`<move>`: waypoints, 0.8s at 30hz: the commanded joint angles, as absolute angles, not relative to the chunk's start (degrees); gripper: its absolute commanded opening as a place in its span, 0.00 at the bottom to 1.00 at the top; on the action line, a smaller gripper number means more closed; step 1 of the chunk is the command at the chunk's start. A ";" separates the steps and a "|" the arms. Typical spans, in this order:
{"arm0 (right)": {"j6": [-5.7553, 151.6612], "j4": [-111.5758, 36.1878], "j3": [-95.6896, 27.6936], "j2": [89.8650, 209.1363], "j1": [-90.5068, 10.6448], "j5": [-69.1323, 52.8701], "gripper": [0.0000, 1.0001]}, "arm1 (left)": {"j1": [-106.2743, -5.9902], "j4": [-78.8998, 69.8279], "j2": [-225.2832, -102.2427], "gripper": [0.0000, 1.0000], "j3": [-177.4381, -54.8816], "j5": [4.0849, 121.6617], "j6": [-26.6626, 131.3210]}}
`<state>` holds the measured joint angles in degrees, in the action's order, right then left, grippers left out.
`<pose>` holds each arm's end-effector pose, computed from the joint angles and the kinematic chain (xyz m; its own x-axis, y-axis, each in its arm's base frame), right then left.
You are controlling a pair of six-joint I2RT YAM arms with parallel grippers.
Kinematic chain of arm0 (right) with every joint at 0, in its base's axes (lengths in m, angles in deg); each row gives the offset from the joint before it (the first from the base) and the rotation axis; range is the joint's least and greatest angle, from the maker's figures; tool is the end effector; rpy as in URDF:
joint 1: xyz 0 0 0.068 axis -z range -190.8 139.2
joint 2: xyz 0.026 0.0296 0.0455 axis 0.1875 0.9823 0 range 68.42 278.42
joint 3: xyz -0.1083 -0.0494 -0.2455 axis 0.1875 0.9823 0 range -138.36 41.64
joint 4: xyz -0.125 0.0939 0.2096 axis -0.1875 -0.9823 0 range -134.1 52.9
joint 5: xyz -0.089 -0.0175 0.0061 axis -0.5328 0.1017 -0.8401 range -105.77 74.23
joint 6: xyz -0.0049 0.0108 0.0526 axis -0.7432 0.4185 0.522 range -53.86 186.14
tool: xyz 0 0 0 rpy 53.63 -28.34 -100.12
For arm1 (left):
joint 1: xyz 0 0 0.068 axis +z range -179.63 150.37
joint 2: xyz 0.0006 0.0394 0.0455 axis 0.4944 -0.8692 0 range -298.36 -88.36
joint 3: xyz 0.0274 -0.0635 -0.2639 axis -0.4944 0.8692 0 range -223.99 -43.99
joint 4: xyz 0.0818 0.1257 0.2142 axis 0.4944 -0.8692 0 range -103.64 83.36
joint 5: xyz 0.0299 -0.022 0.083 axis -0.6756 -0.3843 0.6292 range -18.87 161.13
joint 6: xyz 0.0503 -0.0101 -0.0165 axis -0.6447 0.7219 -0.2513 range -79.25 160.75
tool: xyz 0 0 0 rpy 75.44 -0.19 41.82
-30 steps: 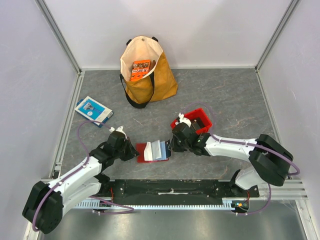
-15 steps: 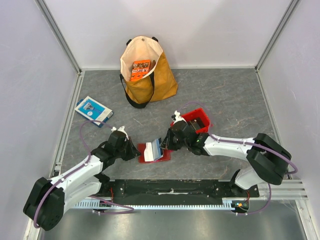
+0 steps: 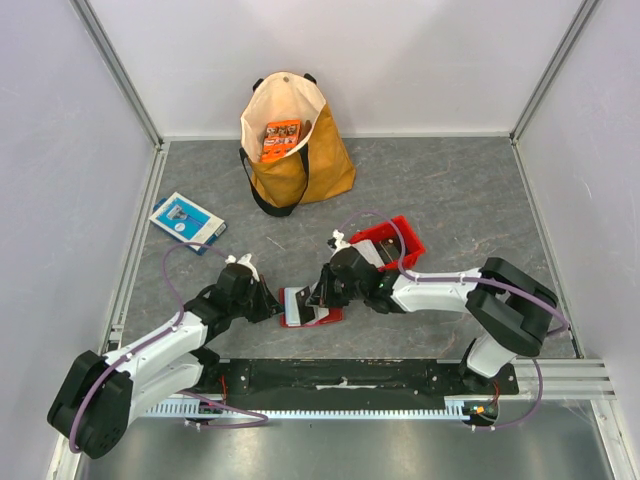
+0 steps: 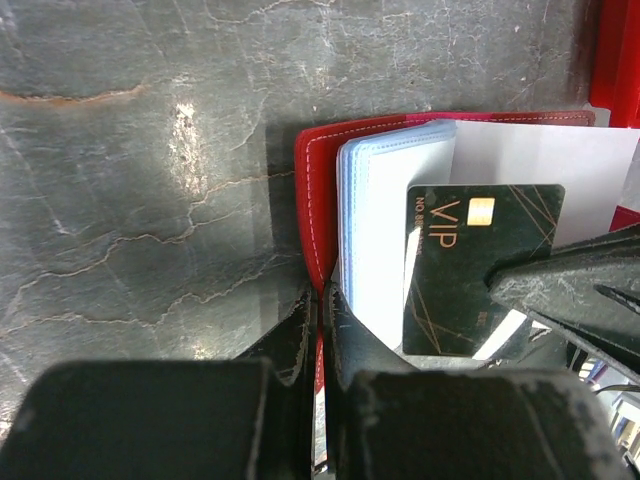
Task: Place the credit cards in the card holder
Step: Insert the credit card into the card holder.
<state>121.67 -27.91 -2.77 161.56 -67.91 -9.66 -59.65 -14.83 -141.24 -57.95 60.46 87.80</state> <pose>0.1736 0.2754 0.1629 -0.9207 0.0859 -0.3806 -0.2126 0.7074 0.6740 0.1381 -0.0872 0.1369 -0.8720 -0.3269 -0.3643 -0.0551 0.8051 -0.5906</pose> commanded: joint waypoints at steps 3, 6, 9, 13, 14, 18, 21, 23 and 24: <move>121.60 -27.78 1.55 157.02 -65.56 -12.70 0.00 | -59.78 -13.06 -141.18 0.02 -57.26 59.80 87.16; 121.42 -27.61 2.43 156.75 -65.12 -12.78 0.00 | -59.69 -13.14 -141.53 0.02 -57.00 59.71 86.89; 122.21 -25.60 3.92 157.10 -64.95 -12.61 0.00 | -59.78 -13.06 -141.88 0.02 -57.00 59.71 86.63; 122.83 -24.70 4.81 156.75 -64.42 -12.69 0.00 | -59.87 -13.06 -141.88 0.02 -57.09 59.45 86.45; 122.91 -25.23 4.90 156.49 -64.33 -13.39 0.00 | -59.69 -13.06 -141.88 0.02 -57.09 59.53 86.37; 122.91 -25.50 5.51 155.17 -63.28 -13.31 0.00 | -59.69 -13.06 -141.97 0.02 -57.09 59.36 86.19; 123.00 -25.58 5.69 154.73 -62.92 -13.22 0.00 | -59.69 -12.97 -142.15 0.02 -57.09 59.18 86.10; 122.92 -25.67 5.60 155.69 -62.84 -12.87 0.00 | -59.69 -12.79 -142.15 0.02 -57.00 59.27 86.19; 122.92 -24.98 5.77 156.04 -62.84 -12.26 0.00 | -59.69 -12.62 -142.15 0.02 -57.00 59.18 86.19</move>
<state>122.69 -25.98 5.36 156.36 -63.14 -11.81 -59.65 -13.73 -141.74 -57.49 60.33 87.77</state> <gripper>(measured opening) 0.007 0.033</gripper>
